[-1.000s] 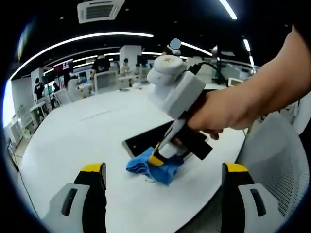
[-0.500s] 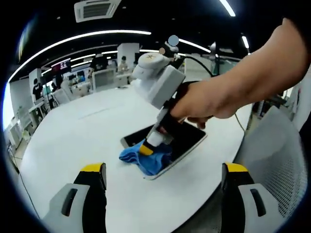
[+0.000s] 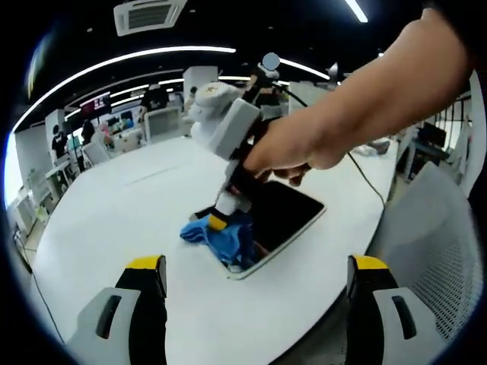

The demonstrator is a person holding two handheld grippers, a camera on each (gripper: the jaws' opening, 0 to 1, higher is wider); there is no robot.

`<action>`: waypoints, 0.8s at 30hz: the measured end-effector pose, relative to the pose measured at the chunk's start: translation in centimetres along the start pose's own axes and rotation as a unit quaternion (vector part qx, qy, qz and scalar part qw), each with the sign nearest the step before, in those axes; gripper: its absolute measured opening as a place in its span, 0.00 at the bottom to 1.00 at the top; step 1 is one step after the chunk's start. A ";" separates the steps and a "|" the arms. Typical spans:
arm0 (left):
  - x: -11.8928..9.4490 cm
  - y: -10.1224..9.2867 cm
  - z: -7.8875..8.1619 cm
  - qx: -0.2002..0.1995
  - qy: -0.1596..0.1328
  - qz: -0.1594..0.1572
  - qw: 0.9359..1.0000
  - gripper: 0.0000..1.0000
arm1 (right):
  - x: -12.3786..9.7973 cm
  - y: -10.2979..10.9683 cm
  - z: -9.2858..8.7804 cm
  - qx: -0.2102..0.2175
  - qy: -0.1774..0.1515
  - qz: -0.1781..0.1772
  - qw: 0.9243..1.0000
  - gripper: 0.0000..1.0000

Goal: Wipe the mirror surface with the cleaning cloth until all visible marks leave the cleaned area.

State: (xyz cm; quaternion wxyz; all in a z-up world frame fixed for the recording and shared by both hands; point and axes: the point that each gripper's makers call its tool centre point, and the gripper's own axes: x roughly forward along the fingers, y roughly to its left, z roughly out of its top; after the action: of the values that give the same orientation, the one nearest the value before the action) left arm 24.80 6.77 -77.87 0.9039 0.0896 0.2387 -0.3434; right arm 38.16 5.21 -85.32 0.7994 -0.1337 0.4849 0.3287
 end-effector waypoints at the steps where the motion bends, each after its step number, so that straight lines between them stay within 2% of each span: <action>1: 0.0 -0.1 -0.1 0.001 0.002 -0.001 1.000 0.99 | 0.1 -0.2 0.2 0.000 0.000 -0.001 1.000 0.00; 8: 0.0 -0.1 -0.3 0.000 0.010 -0.002 1.000 0.99 | 0.5 -1.6 1.4 0.027 -0.007 -0.002 1.000 0.00; 24: 0.2 0.1 -0.5 -0.008 0.008 -0.002 1.000 0.99 | 1.3 -2.8 2.8 0.033 -0.006 -0.001 0.999 0.00</action>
State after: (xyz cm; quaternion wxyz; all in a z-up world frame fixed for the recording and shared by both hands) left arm 24.82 6.92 -78.39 0.9020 0.0848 0.2487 -0.3427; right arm 42.36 5.15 -85.36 0.8067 -0.1060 0.4901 0.3127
